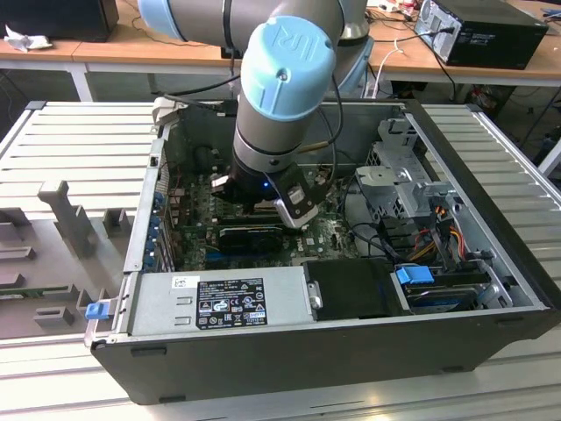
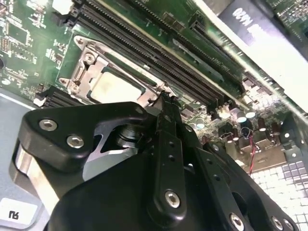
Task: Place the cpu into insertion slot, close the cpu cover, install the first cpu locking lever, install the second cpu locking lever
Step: 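Install the second cpu locking lever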
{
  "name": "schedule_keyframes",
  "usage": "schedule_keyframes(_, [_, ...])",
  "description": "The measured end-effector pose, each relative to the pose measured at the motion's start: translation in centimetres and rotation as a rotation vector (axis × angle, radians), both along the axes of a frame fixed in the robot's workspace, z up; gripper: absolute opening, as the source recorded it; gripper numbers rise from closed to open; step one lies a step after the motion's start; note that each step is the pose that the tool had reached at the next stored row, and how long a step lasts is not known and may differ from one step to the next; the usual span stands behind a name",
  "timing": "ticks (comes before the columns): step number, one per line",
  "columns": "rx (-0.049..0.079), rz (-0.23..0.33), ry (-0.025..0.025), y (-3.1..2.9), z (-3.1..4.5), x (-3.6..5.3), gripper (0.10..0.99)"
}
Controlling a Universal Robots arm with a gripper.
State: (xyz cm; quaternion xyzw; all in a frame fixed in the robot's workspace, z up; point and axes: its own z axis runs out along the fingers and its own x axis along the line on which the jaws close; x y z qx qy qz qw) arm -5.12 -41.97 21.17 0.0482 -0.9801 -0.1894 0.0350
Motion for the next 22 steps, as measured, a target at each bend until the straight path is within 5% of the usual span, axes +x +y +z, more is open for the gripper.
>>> schedule_keyframes(11, [0.023,-0.024,-0.0003,-0.21,-1.55,-1.28,0.106])
schedule_keyframes(22, [0.07,-0.025,0.0,0.24,-2.41,-1.3,0.106])
